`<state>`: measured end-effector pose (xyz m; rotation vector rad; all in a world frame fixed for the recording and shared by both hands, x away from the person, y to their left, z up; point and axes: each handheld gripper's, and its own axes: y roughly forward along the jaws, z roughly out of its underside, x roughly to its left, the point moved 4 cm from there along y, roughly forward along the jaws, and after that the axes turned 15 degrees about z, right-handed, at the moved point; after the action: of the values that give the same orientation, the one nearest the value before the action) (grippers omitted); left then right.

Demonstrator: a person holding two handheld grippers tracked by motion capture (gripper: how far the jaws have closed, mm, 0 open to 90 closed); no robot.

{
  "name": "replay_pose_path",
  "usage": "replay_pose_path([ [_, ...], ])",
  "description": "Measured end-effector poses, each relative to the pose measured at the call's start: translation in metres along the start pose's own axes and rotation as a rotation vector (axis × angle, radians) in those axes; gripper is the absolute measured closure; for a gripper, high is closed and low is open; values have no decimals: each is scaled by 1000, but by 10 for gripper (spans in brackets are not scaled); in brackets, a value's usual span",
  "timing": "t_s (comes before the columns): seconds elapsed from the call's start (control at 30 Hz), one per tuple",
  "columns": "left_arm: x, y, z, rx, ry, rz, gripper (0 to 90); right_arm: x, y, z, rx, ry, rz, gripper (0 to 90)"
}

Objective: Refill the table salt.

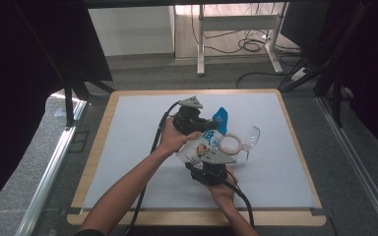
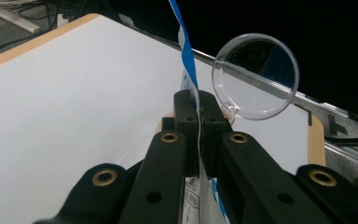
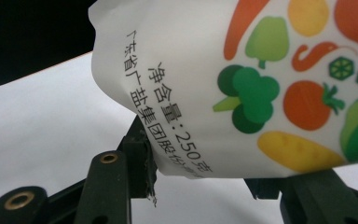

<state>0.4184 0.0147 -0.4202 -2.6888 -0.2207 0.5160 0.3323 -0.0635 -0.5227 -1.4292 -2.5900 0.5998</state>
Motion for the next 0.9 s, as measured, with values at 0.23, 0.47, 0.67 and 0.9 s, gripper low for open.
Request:
replay_pose_path([
  [0.23, 3, -3, 1, -6, 1, 2, 896, 0, -2, -1, -9, 10, -26, 529],
  [0.47, 5, -3, 1, -2, 4, 4, 895, 1, -5, -3, -17, 15, -39, 532],
  [0.67, 6, 3, 0, 10, 4, 12, 896, 1, -5, -3, -10, 24, -34, 533],
  [0.9, 4, 9, -6, 20, 16, 20, 896, 0, -9, -7, -22, 46, -30, 534],
])
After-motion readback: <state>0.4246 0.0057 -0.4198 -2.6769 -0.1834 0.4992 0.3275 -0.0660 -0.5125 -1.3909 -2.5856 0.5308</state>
